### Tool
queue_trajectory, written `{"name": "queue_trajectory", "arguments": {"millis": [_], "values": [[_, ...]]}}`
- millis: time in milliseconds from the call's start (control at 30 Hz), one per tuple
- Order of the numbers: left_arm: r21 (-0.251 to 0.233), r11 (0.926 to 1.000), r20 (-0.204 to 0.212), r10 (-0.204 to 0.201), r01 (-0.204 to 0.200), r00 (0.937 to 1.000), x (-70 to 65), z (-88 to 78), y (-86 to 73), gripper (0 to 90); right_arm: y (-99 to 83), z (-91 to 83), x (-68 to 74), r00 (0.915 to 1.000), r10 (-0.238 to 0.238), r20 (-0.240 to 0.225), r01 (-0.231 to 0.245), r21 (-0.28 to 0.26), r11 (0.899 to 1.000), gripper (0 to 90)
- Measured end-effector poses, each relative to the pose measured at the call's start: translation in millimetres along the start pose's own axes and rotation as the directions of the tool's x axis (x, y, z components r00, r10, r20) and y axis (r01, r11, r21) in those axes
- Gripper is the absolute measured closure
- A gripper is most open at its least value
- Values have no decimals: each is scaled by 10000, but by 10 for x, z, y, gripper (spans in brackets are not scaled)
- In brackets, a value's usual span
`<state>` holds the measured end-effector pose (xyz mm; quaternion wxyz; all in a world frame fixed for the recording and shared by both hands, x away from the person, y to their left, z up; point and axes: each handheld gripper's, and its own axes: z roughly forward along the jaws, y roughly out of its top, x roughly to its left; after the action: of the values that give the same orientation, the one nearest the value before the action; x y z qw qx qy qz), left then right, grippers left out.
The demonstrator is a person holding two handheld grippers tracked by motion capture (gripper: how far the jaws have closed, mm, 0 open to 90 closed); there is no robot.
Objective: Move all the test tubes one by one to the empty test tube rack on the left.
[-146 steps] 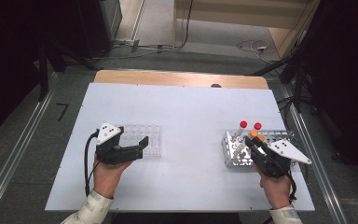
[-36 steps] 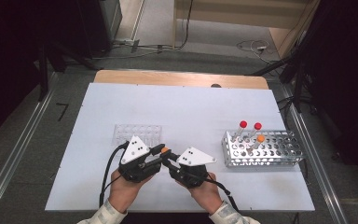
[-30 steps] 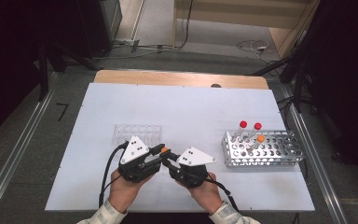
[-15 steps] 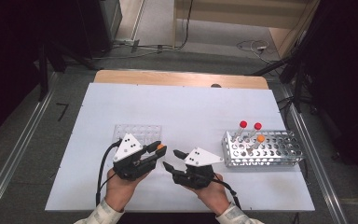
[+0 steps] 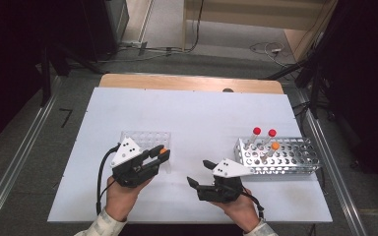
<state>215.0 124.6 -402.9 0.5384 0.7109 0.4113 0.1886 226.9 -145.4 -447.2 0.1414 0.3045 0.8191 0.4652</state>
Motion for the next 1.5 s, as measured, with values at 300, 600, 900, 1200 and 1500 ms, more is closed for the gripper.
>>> {"name": "queue_trajectory", "arguments": {"millis": [300,600,900,1200,1500], "values": [[-184,9996,-172,-201,198,9997,79,-103,63,702,-78,-146,-65,9996,139,256,-135,-145,9998,235],[-415,9985,-243,-368,357,9990,136,-186,105,702,-130,-250,-104,9989,308,350,-296,-327,9990,235],[-524,9975,-411,-486,464,9980,188,-257,142,702,-171,-315,-158,9978,458,481,-439,-389,9983,234],[-681,9961,-591,-603,562,9964,253,-305,170,703,-222,-379,-201,9964,599,603,-575,-410,9975,235],[-821,9954,-931,-578,502,9940,307,-320,205,703,-232,-410,-238,9952,693,694,-662,-461,9967,235]]}}
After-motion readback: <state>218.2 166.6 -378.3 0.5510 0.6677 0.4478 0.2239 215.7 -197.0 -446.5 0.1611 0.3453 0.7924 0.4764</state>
